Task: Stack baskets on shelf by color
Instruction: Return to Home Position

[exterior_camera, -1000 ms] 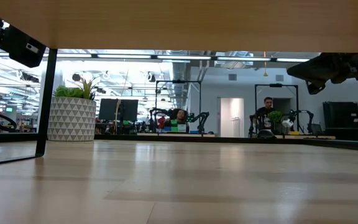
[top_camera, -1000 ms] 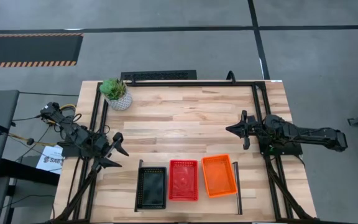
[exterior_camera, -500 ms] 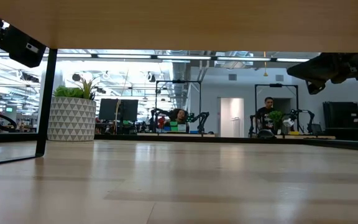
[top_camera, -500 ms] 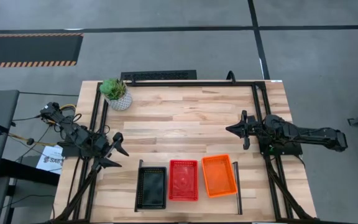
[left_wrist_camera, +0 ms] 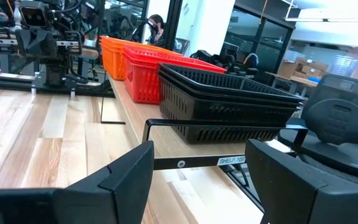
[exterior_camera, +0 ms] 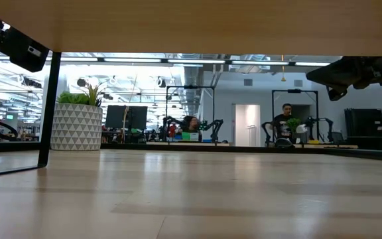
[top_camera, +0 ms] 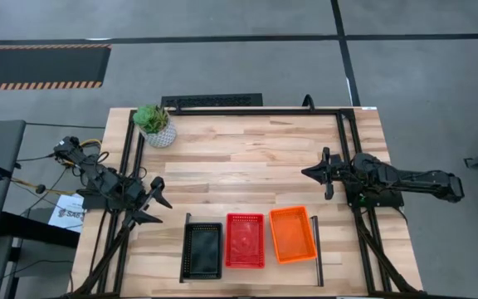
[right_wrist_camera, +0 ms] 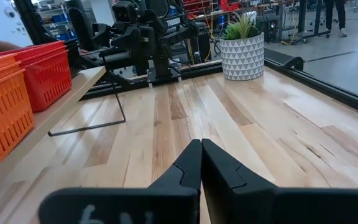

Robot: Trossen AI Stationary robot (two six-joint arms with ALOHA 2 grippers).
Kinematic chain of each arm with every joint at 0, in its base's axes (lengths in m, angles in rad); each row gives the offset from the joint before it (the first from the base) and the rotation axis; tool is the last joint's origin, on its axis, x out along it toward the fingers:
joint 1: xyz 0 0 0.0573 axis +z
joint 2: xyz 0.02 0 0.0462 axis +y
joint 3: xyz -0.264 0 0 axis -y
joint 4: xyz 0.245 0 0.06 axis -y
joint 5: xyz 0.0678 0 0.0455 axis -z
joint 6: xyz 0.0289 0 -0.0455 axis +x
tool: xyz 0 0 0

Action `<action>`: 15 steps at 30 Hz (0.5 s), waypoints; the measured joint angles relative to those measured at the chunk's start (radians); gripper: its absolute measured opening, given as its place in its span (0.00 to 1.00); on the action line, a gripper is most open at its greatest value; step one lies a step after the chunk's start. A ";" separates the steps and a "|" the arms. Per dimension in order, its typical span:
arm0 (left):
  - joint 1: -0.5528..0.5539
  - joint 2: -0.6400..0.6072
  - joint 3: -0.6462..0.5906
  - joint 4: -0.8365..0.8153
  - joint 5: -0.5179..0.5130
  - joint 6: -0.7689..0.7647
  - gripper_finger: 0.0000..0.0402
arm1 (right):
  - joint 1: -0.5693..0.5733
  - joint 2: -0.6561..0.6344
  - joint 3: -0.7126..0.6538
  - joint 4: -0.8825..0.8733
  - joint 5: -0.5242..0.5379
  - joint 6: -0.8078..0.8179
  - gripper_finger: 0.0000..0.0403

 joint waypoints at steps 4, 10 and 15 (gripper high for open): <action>0.000 0.000 0.000 0.000 0.000 0.000 0.60 | 0.000 0.000 0.000 0.000 0.000 0.000 0.08; 0.000 0.000 0.000 0.000 0.000 0.000 0.60 | 0.000 0.000 0.000 0.000 0.000 0.000 0.08; 0.000 0.000 0.000 0.000 0.000 0.000 0.60 | 0.000 0.000 0.000 0.000 0.000 0.000 0.08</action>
